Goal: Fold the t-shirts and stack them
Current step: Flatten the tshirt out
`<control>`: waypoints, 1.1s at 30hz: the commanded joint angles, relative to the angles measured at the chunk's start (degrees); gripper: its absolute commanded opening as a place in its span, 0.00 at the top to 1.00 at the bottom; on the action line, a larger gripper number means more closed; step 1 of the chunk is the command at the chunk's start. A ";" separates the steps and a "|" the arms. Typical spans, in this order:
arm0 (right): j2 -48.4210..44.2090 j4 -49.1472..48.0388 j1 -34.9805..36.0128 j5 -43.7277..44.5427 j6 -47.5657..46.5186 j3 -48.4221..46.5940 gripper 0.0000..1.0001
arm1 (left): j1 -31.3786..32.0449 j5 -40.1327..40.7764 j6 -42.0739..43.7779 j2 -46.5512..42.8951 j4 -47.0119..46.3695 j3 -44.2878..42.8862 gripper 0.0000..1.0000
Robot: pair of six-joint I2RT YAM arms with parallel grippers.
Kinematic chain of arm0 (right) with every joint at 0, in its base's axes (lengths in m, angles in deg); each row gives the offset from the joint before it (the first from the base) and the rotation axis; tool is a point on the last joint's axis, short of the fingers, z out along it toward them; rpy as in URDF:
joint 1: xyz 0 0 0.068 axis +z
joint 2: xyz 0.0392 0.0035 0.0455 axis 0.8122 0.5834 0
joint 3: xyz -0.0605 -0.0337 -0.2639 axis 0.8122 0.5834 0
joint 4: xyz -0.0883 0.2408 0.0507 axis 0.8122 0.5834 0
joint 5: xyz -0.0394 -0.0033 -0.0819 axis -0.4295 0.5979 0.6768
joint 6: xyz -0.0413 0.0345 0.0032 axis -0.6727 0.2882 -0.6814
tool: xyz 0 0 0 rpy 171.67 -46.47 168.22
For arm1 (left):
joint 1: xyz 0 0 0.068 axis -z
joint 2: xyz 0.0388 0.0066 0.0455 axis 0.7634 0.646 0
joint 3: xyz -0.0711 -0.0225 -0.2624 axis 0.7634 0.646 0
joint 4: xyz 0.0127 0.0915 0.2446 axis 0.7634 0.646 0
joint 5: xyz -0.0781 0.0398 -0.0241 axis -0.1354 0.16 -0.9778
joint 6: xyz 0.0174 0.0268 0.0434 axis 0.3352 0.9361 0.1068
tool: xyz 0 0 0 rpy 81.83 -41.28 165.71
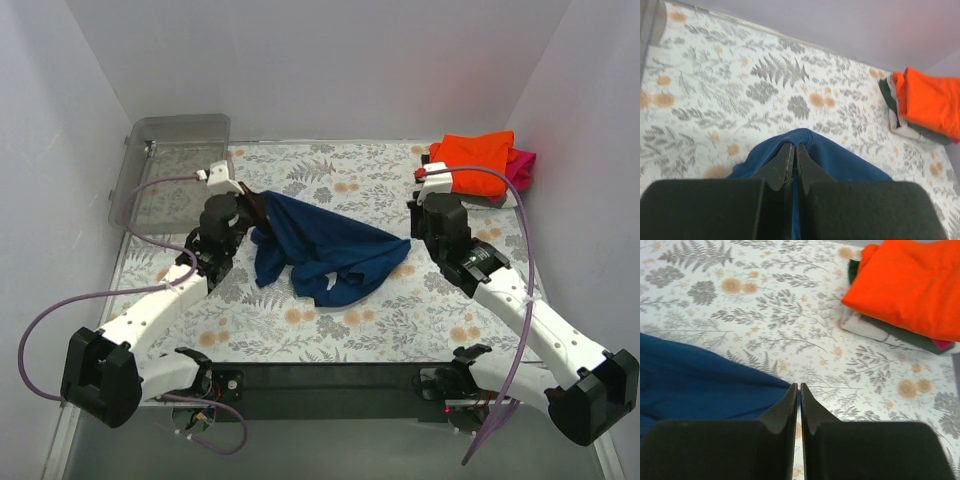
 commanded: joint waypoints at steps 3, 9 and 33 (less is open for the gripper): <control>-0.79 2.67 -1.21 -1.58 -0.19 0.28 0.99 | -9.16 -12.32 4.40 10.59 -1.75 -7.52 1.00; 2.72 -0.14 -0.51 -17.41 4.38 3.36 0.84 | -13.21 -17.51 3.09 30.99 1.05 -19.11 0.56; 12.82 -7.70 5.64 -32.73 4.83 7.85 0.41 | -3.99 -8.82 -5.09 11.05 1.68 6.36 0.34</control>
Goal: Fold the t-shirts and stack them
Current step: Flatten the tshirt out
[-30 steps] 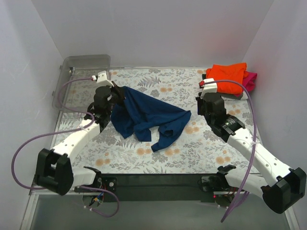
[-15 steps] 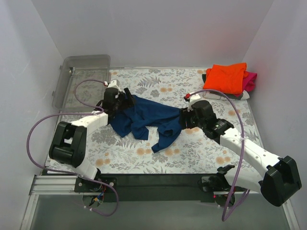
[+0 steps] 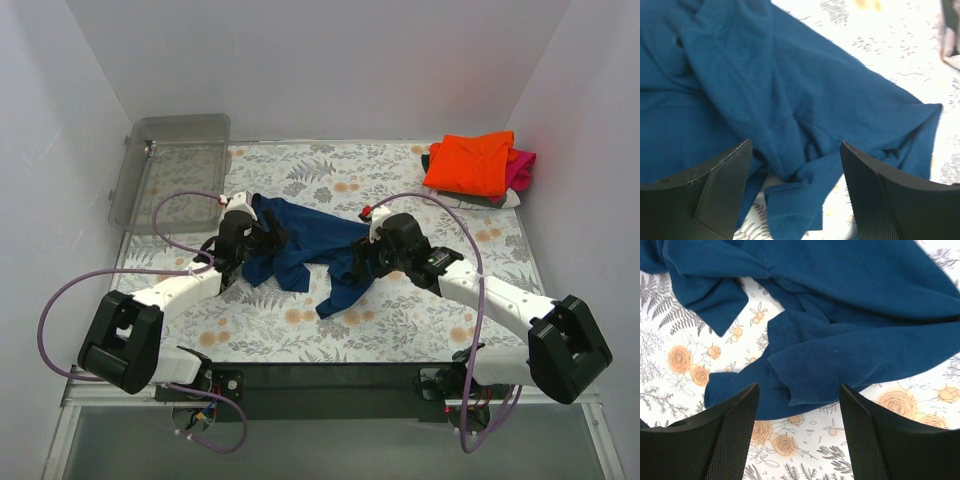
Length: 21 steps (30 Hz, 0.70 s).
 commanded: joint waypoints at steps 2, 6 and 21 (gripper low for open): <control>2.43 -2.94 1.36 -1.15 -0.68 -0.96 0.41 | 0.27 2.63 -0.50 0.68 1.48 0.41 0.35; 5.24 -2.85 2.59 0.95 -0.95 -1.93 0.41 | 0.27 2.45 -0.50 3.49 0.34 -0.29 0.37; 11.31 -2.33 3.29 17.73 -0.51 -3.78 0.99 | 0.27 1.04 0.90 10.09 -4.41 -4.86 1.00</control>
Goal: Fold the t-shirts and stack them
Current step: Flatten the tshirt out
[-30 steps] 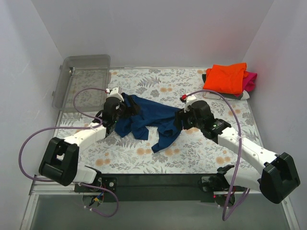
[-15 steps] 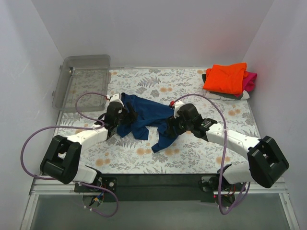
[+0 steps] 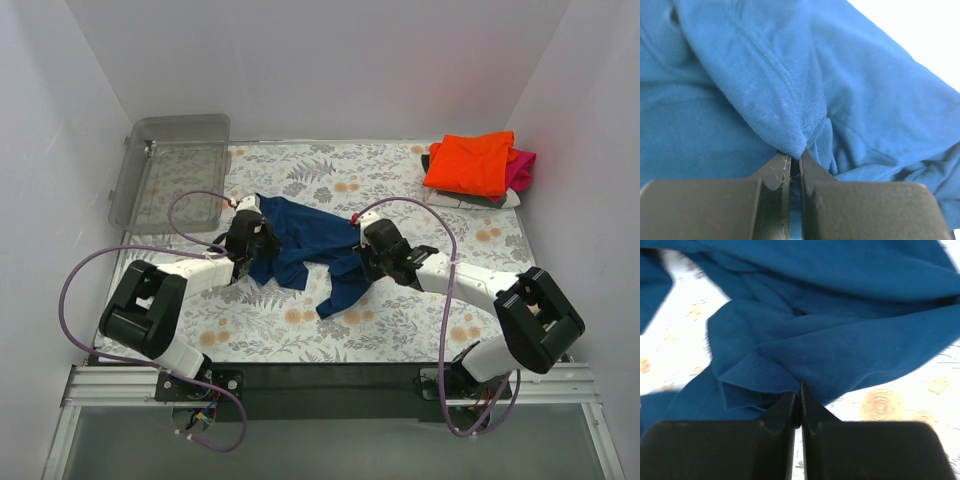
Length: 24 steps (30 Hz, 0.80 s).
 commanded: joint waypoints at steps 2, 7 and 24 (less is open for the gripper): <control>-1.08 -0.47 0.30 9.62 -0.22 -3.52 0.99 | 0.23 1.06 1.87 -3.55 -1.26 -4.27 1.00; -6.53 3.48 -0.05 21.13 -2.85 -5.80 0.99 | 0.23 2.73 4.24 -11.01 3.04 -8.93 1.00; -12.09 8.42 -20.79 24.04 -3.83 -8.09 0.99 | -3.55 1.25 10.13 -11.40 11.41 -16.40 1.00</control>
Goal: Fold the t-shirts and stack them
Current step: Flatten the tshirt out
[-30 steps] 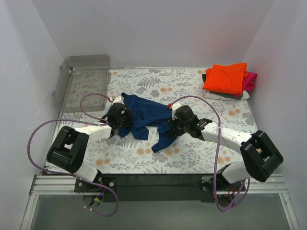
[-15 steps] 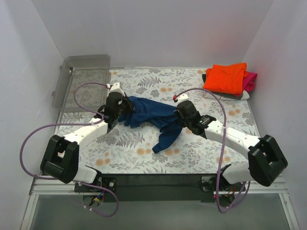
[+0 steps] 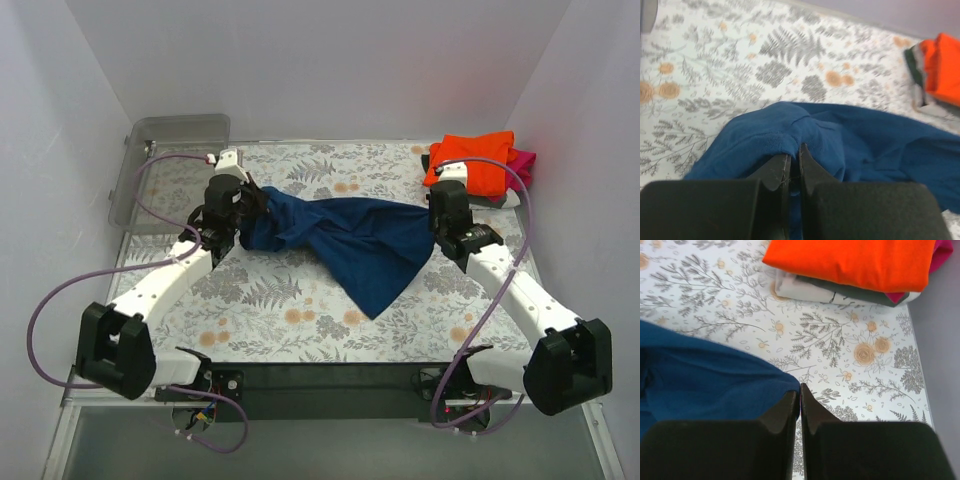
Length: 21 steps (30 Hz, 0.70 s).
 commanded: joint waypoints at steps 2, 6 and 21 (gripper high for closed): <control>4.60 -0.20 -2.15 -1.31 1.00 -0.53 0.99 | -1.41 -2.78 1.50 9.58 -0.07 -2.70 0.71; 8.04 0.15 -2.68 -3.32 2.06 -0.80 0.56 | -1.41 -2.09 0.10 14.26 0.01 -4.47 0.33; -1.01 -2.92 -1.98 -20.21 3.47 7.29 0.29 | 6.58 -4.63 -10.98 3.09 -7.01 21.11 0.37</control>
